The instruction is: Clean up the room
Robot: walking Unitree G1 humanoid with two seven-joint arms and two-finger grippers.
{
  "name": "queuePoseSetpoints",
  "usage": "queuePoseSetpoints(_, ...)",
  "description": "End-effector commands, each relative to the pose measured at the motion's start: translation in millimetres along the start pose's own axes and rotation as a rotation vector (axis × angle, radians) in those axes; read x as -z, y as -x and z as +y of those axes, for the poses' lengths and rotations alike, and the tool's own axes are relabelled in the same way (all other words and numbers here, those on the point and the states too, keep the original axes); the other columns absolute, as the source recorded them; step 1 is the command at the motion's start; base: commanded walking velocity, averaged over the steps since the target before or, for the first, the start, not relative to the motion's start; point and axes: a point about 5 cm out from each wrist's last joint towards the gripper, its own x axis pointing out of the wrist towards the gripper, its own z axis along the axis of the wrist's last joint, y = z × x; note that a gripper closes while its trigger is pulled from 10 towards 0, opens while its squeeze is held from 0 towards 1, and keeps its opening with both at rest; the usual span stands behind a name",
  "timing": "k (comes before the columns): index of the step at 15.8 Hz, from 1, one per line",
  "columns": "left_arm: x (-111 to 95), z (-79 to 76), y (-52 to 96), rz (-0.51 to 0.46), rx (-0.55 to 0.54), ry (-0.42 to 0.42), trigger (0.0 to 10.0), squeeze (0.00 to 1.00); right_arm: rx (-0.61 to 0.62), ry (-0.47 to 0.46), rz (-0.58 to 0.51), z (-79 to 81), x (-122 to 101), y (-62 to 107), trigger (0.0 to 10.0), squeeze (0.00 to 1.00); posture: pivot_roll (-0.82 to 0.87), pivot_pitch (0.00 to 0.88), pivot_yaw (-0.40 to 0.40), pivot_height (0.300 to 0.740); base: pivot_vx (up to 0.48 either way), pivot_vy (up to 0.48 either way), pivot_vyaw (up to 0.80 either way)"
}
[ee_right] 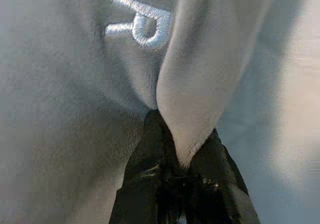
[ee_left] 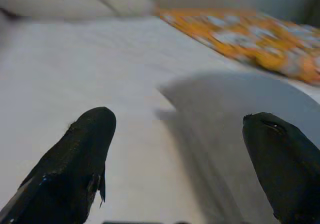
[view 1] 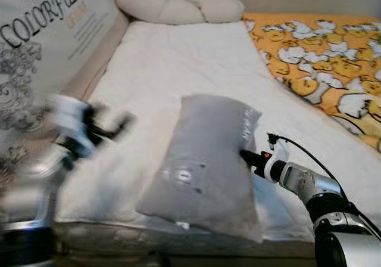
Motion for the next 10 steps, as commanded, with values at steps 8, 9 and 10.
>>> queuePoseSetpoints(8,74,-23.0,-50.7,0.183,0.222,0.394,10.0,1.0,-0.103,-0.021,-0.141,5.4,-10,3.0,10.0,1.0,-0.03,0.0,0.045,0.74,0.0,0.0,0.0)
queuePoseSetpoints(9,77,-26.0,-50.4,0.176,0.234,0.434,10.0,1.0,-0.127,-0.046,-0.151,4.1,-9,5.6,10.0,1.0,-0.05,0.0,0.053,0.74,0.0,0.0,0.0)
queuePoseSetpoints(10,83,-32.5,-50.5,0.16,0.27,0.51,10.0,1.0,-0.154,-0.101,-0.156,-1.2,-4,11.6,10.0,1.0,-0.05,0.0,0.056,0.74,0.0,0.0,0.0)
